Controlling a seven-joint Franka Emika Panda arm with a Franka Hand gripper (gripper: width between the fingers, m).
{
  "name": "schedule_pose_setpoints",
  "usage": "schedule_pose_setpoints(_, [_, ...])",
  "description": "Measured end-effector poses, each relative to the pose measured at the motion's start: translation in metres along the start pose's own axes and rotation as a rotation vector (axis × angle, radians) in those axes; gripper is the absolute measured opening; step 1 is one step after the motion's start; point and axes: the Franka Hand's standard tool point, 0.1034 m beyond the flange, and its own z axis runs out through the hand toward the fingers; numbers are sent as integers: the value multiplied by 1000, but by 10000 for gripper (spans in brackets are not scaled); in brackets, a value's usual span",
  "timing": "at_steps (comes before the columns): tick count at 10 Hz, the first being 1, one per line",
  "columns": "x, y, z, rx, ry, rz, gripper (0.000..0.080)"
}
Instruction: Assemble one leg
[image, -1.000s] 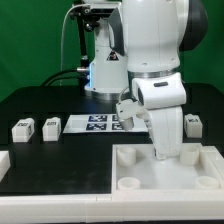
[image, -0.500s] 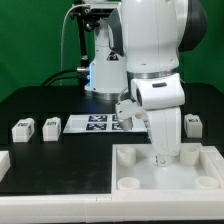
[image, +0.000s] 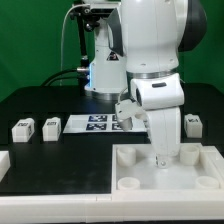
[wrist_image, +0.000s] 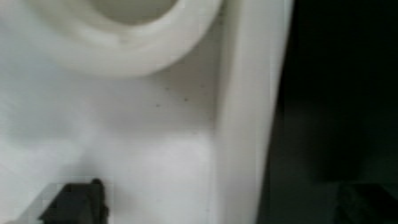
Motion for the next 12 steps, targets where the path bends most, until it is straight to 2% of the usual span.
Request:
schedule_pose_setpoints(3, [1,1,-2,-2,-1,17,649])
schedule_pose_setpoints(4, [6,1,-16,-18,-8,64,649])
schedule_pose_setpoints(5, [18,-2,-31,-37,-21,162,649])
schedule_pose_setpoints(7, [31,-6,-52,-44,-39,164,649])
schedule_pose_setpoints(8, [39,-8,-58,-53,-38,211,649])
schedule_pose_setpoints(9, [48,-13,-61,-56,-36,235,649])
schedule_pose_setpoints(12, [44,-14,-57,-48,-36,255,649])
